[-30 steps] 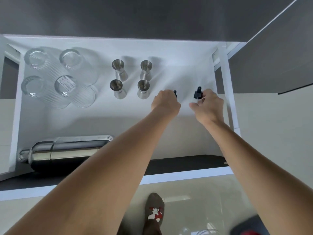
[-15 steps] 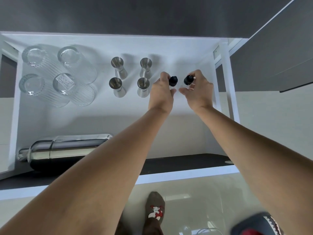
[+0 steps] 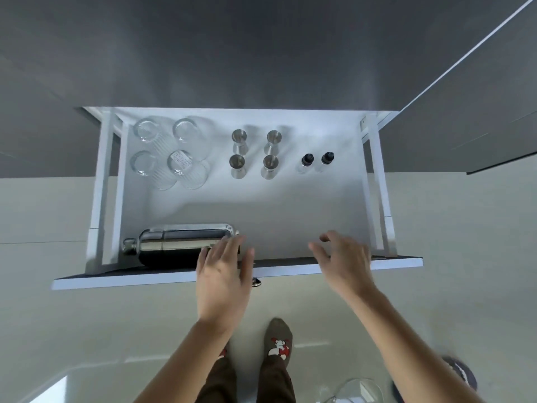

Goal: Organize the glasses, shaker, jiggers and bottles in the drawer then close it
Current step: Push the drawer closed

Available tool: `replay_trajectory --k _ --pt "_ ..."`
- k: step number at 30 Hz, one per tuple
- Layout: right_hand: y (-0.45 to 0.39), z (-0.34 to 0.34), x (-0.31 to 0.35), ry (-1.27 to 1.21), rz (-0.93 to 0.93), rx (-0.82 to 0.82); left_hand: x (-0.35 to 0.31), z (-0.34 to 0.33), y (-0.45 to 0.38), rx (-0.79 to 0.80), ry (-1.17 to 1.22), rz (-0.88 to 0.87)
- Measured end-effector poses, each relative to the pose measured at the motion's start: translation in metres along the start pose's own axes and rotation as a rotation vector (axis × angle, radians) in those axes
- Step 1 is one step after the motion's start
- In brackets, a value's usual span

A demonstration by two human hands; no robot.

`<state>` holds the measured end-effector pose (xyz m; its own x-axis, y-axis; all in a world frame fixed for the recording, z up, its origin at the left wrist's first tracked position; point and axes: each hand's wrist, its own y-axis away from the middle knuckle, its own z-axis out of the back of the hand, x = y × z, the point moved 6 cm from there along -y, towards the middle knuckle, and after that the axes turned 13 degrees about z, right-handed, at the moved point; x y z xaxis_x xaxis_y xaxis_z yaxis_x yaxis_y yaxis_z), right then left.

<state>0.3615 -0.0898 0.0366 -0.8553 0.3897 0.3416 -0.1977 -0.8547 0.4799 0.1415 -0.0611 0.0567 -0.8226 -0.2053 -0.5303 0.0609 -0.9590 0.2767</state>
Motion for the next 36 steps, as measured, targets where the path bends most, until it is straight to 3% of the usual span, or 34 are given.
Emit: replay_trajectory --k 4,7,14,20,29,36 --pt "0.037 -0.018 0.018 0.005 -0.031 0.034 0.054 0.026 0.019 0.009 -0.176 0.091" --pt "0.050 -0.026 0.033 0.018 0.079 0.054 0.076 0.031 0.015 0.047 -0.211 0.155" --pt "0.036 -0.023 0.037 0.031 0.036 0.080 0.077 0.028 -0.005 0.090 -0.289 0.129" --pt "0.012 -0.006 0.050 -0.031 -0.012 -0.019 0.066 0.035 -0.037 0.032 -0.276 0.146" --pt "-0.056 0.023 0.063 -0.271 -0.193 -0.175 0.039 0.041 -0.100 -0.064 -0.113 0.512" --pt "-0.108 0.044 0.074 -0.352 -0.277 -0.238 0.020 0.049 -0.150 -0.103 0.030 0.702"
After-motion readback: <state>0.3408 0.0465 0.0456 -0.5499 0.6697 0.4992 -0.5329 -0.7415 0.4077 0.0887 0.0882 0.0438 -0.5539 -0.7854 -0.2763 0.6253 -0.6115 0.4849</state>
